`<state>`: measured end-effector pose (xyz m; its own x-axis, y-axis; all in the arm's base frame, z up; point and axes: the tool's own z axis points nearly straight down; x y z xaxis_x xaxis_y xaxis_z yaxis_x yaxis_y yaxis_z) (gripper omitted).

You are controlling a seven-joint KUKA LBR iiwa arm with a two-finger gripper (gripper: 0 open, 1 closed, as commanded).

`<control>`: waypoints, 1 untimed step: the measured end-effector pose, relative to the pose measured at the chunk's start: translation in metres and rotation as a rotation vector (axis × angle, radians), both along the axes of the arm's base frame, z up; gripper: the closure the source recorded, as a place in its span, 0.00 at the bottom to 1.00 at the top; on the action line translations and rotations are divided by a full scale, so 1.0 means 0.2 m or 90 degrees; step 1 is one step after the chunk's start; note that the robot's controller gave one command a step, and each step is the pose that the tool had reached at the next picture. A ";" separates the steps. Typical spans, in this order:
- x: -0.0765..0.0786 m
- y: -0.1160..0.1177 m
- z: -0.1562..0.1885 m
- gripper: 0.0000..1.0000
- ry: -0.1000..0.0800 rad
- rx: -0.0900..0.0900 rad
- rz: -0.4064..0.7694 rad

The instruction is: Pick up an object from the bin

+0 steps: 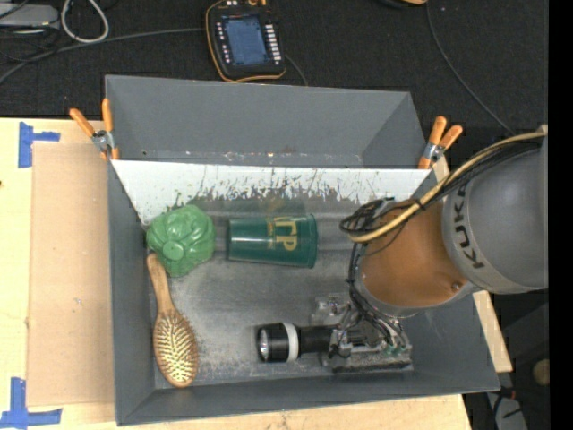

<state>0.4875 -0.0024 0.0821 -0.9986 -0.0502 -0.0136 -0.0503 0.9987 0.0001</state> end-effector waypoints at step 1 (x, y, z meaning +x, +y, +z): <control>0.00 0.00 0.00 1.00 0.000 0.000 0.000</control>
Offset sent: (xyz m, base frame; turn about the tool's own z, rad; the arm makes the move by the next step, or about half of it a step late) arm 0.0000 0.0000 0.0000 0.0000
